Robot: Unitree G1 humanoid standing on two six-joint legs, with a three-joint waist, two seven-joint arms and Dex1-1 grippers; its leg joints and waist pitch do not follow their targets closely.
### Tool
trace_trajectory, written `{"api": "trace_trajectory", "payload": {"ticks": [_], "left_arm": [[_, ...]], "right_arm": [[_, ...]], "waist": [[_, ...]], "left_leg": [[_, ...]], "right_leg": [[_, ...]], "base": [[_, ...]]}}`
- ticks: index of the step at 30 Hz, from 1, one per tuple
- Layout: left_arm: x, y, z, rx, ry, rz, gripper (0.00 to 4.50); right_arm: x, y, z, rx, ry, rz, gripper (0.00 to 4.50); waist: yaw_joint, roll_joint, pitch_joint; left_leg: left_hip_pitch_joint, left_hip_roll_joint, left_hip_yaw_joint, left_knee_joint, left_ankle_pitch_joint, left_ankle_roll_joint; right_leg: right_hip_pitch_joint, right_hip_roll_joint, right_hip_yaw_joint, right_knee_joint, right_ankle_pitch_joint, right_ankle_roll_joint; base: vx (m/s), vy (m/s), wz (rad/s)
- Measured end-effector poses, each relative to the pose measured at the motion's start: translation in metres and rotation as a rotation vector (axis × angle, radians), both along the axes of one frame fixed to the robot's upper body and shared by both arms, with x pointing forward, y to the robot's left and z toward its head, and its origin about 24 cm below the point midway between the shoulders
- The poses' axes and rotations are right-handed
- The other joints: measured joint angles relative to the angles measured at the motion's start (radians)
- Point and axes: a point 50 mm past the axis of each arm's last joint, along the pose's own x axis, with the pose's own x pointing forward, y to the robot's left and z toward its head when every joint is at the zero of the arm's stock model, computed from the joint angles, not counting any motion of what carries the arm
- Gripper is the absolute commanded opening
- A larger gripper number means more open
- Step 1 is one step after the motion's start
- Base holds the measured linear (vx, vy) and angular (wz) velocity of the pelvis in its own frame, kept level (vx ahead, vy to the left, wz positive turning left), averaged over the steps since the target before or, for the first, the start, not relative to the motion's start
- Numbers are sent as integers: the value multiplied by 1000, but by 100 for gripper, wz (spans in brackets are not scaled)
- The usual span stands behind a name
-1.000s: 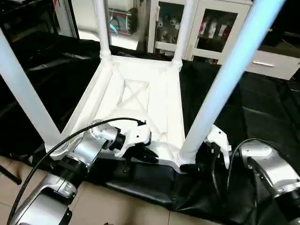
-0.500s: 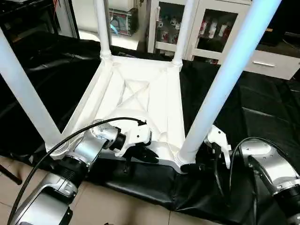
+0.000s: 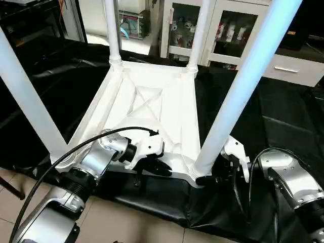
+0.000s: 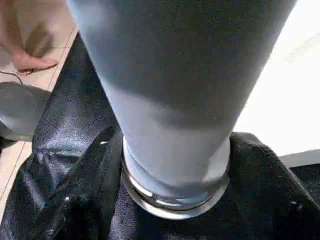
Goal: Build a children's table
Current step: Rotate leg to tighten
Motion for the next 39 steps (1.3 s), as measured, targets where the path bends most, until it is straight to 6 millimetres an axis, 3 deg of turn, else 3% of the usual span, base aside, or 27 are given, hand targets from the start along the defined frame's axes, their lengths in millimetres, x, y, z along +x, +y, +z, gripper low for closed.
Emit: {"api": "trace_trajectory", "payload": {"ticks": [3,10,15,21,23,29,33,34,37,39], "left_arm": [[4,2,-1,-5,-10,60,0],[22,-14,-5,-23,-41,281,0],[34,-30,-6,-24,-69,404,0],[48,-47,-5,-12,-103,598,0],[51,-53,-3,-11,-122,640,0],[53,-59,-2,-19,-146,678,0],[54,-60,0,-21,-168,668,0],[55,-59,0,-20,-175,666,0],[57,-54,3,-22,-210,674,0],[61,-46,6,-18,-251,703,0]], "right_arm": [[5,3,-5,22,-8,-77,273],[29,8,-14,52,-45,-452,272],[41,17,-15,25,-74,-632,272],[65,47,-16,5,-129,-947,272],[71,55,-15,3,-145,-1032,271],[76,66,-15,57,-139,-1169,270],[75,65,-15,96,-158,-1178,270],[74,63,-16,114,-156,-1178,326],[68,60,-13,207,-162,-1141,346],[65,73,1,291,-206,-1038,376]], "waist": [[-6,1,-1],[-57,1,0],[-60,2,0],[-88,5,3],[-96,9,6],[-97,7,5],[-85,6,4],[-82,6,4],[-78,4,5],[-87,2,6]], "left_leg": [[2,0,-1,1,0,0],[-1,-1,-10,4,0,0],[-2,-1,-13,3,0,0],[-5,-2,-15,4,0,0],[-9,-2,-16,3,0,0],[-10,-2,-11,3,0,1],[-10,-1,-8,2,0,1],[-10,-1,-8,2,0,1],[-4,-1,-3,-1,0,1],[-13,-1,-6,0,1,1]], "right_leg": [[1,0,0,0,2,-3],[0,0,-4,-5,-1,2],[-2,1,-9,-15,-1,2],[-2,1,-11,-30,-1,2],[-2,-1,-18,-40,-1,2],[-3,-5,-21,-37,6,-9],[-4,-5,-20,-27,11,-12],[-5,-5,-19,-23,11,-12],[-10,-1,-7,-11,12,-12],[-21,3,-5,-2,10,-8]], "base": [[0,0,0],[-33,-1,-2],[0,0,0],[0,0,0],[0,0,0],[0,0,0],[0,0,0],[0,0,0],[20,-10,4],[0,0,0]]}}
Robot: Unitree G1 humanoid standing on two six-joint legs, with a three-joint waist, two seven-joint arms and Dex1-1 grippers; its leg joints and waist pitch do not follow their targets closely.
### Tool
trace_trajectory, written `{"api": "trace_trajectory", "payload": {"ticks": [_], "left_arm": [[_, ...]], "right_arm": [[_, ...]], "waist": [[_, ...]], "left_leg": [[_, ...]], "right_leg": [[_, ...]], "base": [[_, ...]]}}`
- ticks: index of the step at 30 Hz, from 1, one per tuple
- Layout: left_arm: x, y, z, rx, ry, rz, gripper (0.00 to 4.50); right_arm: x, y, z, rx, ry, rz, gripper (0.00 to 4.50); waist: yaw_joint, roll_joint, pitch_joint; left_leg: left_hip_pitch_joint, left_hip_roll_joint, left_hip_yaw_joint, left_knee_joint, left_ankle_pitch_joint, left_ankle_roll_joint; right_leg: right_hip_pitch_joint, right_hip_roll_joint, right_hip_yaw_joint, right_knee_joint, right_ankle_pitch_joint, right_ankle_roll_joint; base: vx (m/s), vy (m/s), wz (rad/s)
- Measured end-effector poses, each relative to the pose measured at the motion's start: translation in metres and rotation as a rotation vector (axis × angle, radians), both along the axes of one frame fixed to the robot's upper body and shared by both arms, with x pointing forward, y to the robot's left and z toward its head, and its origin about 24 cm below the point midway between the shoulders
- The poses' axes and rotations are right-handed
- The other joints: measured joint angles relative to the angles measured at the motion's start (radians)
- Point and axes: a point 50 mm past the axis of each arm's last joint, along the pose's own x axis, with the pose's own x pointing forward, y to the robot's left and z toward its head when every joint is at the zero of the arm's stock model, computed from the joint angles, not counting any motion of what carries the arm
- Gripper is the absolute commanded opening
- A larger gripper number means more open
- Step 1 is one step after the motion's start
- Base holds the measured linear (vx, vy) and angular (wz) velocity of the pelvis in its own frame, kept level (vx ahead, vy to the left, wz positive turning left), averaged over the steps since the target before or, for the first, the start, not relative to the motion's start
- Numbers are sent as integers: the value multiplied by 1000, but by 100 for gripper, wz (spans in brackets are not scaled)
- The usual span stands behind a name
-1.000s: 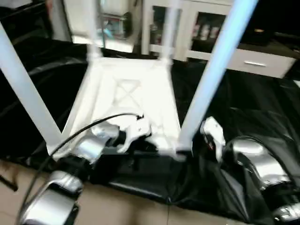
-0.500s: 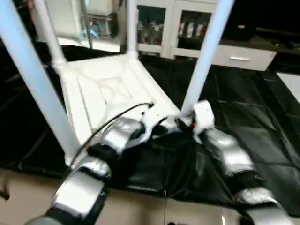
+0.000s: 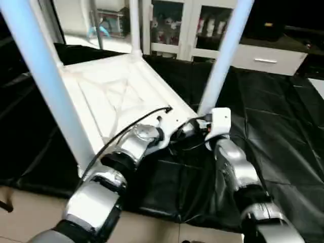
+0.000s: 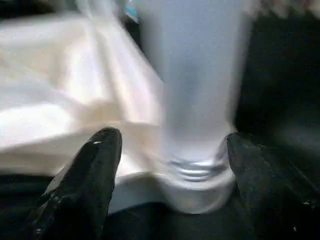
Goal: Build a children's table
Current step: Rotate leg to tighten
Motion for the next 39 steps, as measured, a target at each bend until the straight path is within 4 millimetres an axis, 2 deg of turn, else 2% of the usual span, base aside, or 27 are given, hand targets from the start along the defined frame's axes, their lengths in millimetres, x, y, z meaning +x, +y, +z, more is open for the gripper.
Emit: {"api": "trace_trajectory", "payload": {"ticks": [4,7,9,11,13,16,19,24,27,33,35,39], "left_arm": [[1,6,4,6,-23,-23,0],[-3,17,3,10,-14,-75,0],[-10,26,2,14,12,-159,0],[-15,34,0,21,41,-216,0],[-19,39,-1,27,70,-270,0],[-29,51,0,24,123,-392,0],[-39,62,1,22,170,-500,0],[-52,60,2,33,238,-650,0],[-57,58,1,34,259,-693,0],[-58,56,0,45,268,-706,0],[-58,55,0,47,268,-707,0],[-59,55,1,51,267,-712,0]], "right_arm": [[-2,-4,16,17,-79,51,393],[-10,-18,20,6,-67,127,426],[-22,-35,25,-86,-54,269,431],[-28,-45,27,-144,-36,350,446],[-41,-52,26,-252,4,507,446],[-59,-68,20,-307,86,676,446],[-69,-74,20,-308,135,785,446],[-76,-72,26,-304,152,905,446],[-79,-68,24,-282,175,972,446],[-77,-62,24,-283,191,1053,446],[-76,-62,22,-303,197,1057,419],[-75,-61,22,-319,191,1058,400]], "waist": [[12,0,0],[23,0,0],[36,0,0],[38,-2,1],[41,-3,1],[45,-6,1],[47,-6,1],[75,-8,-1],[84,-8,-1],[88,-7,-1],[88,-7,-1],[88,-7,-1]], "left_leg": [[-5,2,-1,-4,3,5],[-5,3,0,-3,3,5],[-3,3,0,-3,3,5],[4,3,1,-2,2,3],[9,3,0,-2,-1,-1],[10,1,1,-3,-1,-1],[7,1,1,-2,-1,-1],[8,1,4,-2,-1,-1],[8,0,7,-1,-1,-1],[10,1,7,0,-1,-2],[11,1,7,0,-1,-2],[11,1,7,0,-1,-2]], "right_leg": [[-8,5,-2,2,-2,1],[-8,6,0,2,-3,0],[-5,5,1,1,-3,0],[2,5,1,1,-2,0],[4,4,3,1,-6,6],[4,2,6,1,-6,6],[4,1,6,1,-6,5],[4,-1,5,2,-6,4],[4,-3,6,2,-6,4],[8,-3,6,4,-5,3],[9,-3,6,4,-5,3],[9,-3,6,3,-5,3]], "base": [[0,0,0],[0,0,0],[0,0,0],[0,0,0],[0,0,0],[0,0,0],[0,0,0],[0,0,0],[0,0,0],[0,0,0],[0,0,0],[0,0,0]]}}
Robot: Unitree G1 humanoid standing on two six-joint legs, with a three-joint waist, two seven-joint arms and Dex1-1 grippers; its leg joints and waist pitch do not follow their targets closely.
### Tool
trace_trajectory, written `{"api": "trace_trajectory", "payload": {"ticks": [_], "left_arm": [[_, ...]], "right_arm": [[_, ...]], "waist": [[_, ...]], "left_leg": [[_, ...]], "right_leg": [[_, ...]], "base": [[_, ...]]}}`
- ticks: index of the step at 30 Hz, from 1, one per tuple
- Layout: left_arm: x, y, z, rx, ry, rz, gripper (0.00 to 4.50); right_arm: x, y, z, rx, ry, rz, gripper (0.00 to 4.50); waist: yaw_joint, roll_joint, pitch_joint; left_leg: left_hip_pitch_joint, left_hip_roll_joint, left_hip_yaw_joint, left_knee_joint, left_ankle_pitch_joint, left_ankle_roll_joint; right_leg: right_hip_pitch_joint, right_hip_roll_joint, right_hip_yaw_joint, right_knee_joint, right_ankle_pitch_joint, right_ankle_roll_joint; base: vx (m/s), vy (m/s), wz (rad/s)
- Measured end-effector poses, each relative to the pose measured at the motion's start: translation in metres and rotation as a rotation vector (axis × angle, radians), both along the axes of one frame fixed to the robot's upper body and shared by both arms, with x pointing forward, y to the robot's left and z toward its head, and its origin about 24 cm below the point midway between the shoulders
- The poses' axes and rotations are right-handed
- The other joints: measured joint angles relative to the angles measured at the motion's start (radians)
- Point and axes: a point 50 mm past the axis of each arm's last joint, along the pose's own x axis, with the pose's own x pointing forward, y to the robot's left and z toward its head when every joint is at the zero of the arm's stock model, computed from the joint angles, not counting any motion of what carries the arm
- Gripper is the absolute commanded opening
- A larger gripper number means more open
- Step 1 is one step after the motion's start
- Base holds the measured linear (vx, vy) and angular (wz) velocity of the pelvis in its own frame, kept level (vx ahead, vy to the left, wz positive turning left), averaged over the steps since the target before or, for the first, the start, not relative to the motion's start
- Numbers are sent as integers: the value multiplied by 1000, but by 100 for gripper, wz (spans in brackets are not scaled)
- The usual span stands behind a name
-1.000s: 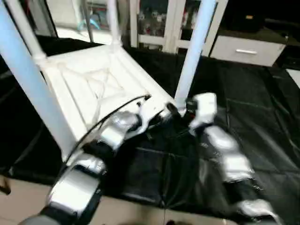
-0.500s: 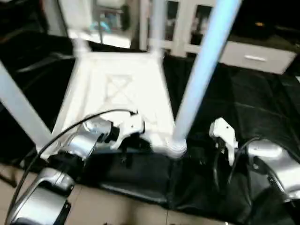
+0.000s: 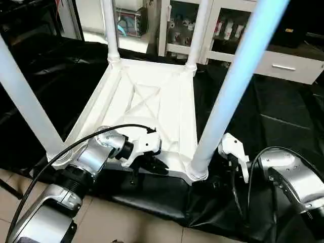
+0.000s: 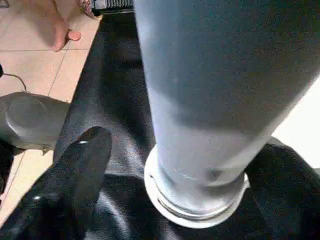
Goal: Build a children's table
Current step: Rotate leg to tighten
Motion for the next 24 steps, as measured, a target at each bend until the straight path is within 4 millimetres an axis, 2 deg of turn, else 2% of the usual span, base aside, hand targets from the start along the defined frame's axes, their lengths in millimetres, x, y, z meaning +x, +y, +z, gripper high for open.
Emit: {"api": "trace_trajectory", "payload": {"ticks": [1,7,14,15,24], "left_arm": [[0,0,0,1,0,0,0],[-1,0,-1,5,3,-6,0],[-3,-3,-2,7,8,-17,0],[-3,-3,-2,7,8,-16,0],[-5,-2,-4,12,12,-3,0]], "right_arm": [[0,0,0,-1,-1,0,379],[3,-1,-1,-17,-18,6,322],[4,-3,-4,-37,-33,22,274],[4,-3,-4,-40,-34,24,253],[6,-2,-6,-34,-36,52,212]], "waist": [[0,0,0],[1,0,0],[1,-2,-1],[1,-3,-2],[-1,-10,-9]], "left_leg": [[0,0,0,0,0,0],[0,0,0,0,0,0],[3,0,-2,0,0,0],[3,0,-2,1,0,0],[3,0,-2,0,0,0]], "right_leg": [[0,0,0,0,0,0],[4,0,0,0,0,0],[10,0,-1,-1,-1,1],[10,0,-1,-1,-1,1],[10,0,-1,-1,-1,2]], "base": [[0,0,0],[0,0,0],[0,0,0],[0,0,0],[0,0,0]]}}
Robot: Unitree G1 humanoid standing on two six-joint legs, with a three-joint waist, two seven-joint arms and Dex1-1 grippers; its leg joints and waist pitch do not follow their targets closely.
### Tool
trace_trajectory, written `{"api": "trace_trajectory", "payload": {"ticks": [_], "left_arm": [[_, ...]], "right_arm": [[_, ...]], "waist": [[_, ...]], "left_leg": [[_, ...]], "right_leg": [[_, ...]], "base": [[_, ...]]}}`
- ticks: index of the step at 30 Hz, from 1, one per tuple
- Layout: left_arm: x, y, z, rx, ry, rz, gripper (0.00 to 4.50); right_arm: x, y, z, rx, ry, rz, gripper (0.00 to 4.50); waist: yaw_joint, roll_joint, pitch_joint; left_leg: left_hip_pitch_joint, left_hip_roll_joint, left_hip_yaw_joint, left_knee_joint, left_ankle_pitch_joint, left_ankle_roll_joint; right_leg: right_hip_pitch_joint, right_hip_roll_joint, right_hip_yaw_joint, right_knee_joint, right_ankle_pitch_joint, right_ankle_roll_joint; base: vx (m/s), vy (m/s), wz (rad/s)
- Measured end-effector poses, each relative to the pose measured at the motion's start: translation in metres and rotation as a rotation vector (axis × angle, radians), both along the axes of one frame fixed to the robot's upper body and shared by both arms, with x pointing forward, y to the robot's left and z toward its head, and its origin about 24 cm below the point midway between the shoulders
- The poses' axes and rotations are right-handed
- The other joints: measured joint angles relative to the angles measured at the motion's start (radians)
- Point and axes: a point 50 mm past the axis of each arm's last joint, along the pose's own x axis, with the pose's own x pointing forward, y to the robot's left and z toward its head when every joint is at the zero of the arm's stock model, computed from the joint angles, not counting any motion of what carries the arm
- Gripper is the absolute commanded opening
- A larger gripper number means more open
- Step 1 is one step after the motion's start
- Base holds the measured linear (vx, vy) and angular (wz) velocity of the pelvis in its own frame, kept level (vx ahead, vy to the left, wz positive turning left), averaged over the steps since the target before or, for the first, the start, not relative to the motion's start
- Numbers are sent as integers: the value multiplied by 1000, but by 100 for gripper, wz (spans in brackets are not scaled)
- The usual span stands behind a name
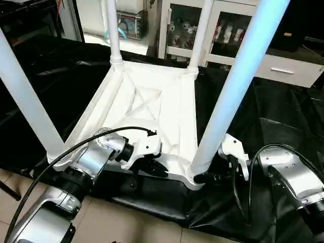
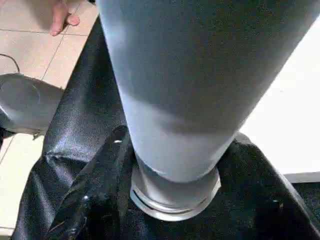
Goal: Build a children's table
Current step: Rotate leg to tighten
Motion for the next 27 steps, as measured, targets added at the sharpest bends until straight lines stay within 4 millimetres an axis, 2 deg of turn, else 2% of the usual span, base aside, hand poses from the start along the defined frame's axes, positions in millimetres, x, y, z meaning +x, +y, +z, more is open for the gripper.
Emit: {"api": "trace_trajectory", "payload": {"ticks": [8,11,13,17,19,21,23,27], "left_arm": [[-1,1,-2,8,-6,13,0],[-1,2,-3,10,-14,37,0],[1,2,-3,11,-23,58,0],[12,-5,-6,-19,-41,191,0],[16,-11,-7,-31,-55,245,0],[23,-17,-6,-28,-65,308,0],[29,-21,-7,-30,-65,377,0],[36,-28,-9,-31,-75,488,0]], "right_arm": [[2,0,-4,19,7,-25,208],[4,2,-7,37,21,-71,207],[5,2,-10,55,27,-114,206],[16,1,-17,108,16,-346,204],[21,1,-19,125,5,-444,204],[26,6,-22,137,-6,-535,204],[32,14,-24,153,-24,-637,202],[43,27,-26,139,-58,-788,200]], "waist": [[-2,-11,-9],[-7,-14,-11],[-15,-15,-11],[-49,-19,-6],[-59,-21,-3],[-64,-20,-2],[-73,-17,0],[-94,-9,5]], "left_leg": [[1,0,-2,0,0,0],[6,0,-4,0,0,0],[8,-1,-6,0,0,0],[6,-1,-10,3,0,0],[3,-1,-15,3,0,0],[-3,-1,-22,2,0,0],[-4,-1,-29,3,0,0],[-3,0,-39,1,0,0]], "right_leg": [[1,0,0,0,-1,1],[5,1,0,0,-3,5],[6,1,1,-1,-4,6],[6,0,-3,-5,-5,8],[4,1,-8,-12,-5,8],[4,2,-15,-20,-5,8],[5,0,-29,-31,-5,8],[14,-1,-48,-54,-5,8]], "base": [[0,0,0],[0,0,0],[0,0,0],[0,0,0],[-52,4,-6],[-27,3,-4],[0,0,0],[0,0,0]]}}
